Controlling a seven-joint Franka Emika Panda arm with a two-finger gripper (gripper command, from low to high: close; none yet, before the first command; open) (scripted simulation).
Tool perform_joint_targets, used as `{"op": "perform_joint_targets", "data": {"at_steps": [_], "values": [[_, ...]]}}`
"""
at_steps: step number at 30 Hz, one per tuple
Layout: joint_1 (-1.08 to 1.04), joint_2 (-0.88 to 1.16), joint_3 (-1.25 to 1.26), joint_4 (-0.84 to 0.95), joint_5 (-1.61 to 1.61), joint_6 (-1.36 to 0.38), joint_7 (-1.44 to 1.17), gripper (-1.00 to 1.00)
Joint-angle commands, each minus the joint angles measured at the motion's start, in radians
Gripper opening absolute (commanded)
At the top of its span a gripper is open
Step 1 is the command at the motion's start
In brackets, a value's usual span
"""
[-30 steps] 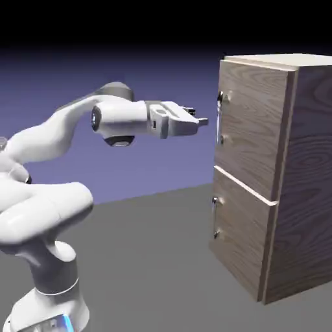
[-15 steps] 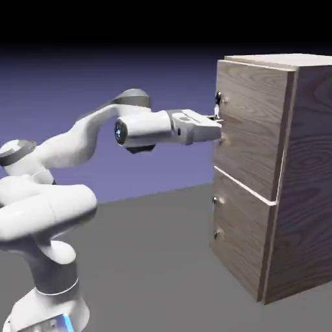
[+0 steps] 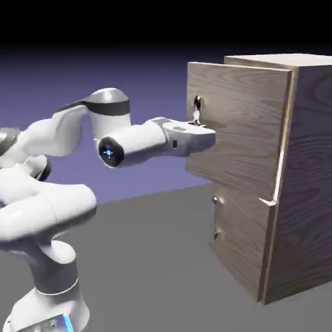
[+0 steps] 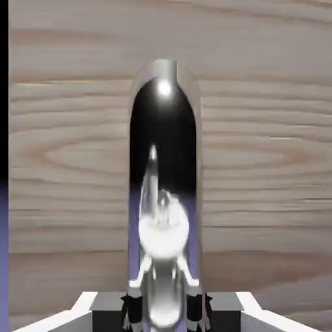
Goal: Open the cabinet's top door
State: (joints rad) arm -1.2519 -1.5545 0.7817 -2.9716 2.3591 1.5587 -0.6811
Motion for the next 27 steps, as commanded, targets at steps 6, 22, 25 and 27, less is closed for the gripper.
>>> {"op": "perform_joint_targets", "data": {"at_steps": [6,22,25,27], "values": [[-0.116,0.122,-0.124,-0.004,-0.14,-0.26,-0.111,-1.0],[-0.5,0.665,-0.208,0.264,-0.681,-0.822,-0.562,-1.0],[-0.549,0.774,-0.183,0.346,-0.788,-0.864,-0.647,-1.0],[-0.575,0.846,-0.163,0.403,-0.857,-0.881,-0.697,-1.0]]}}
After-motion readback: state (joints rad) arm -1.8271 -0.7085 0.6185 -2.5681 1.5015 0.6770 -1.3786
